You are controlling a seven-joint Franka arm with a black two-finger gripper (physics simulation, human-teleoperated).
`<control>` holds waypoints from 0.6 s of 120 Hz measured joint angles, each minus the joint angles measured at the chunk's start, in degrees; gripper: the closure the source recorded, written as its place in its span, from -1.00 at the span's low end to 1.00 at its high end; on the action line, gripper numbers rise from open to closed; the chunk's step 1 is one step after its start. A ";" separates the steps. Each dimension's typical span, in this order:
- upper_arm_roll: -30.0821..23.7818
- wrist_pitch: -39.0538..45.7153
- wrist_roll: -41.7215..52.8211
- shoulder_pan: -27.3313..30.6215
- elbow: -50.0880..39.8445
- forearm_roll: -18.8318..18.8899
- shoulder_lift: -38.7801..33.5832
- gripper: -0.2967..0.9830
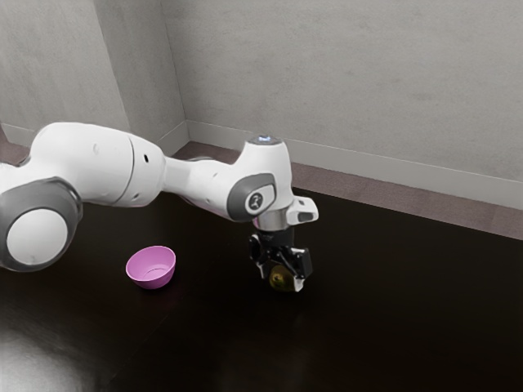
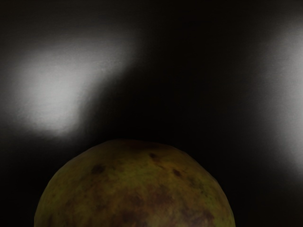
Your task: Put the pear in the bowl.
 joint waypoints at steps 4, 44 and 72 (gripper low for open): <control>0.02 0.02 0.01 -0.02 0.35 0.03 0.44 -0.54; 0.04 0.13 0.02 -0.01 0.75 0.14 1.30 -0.49; 0.11 0.13 0.00 0.10 0.75 0.17 1.27 -0.24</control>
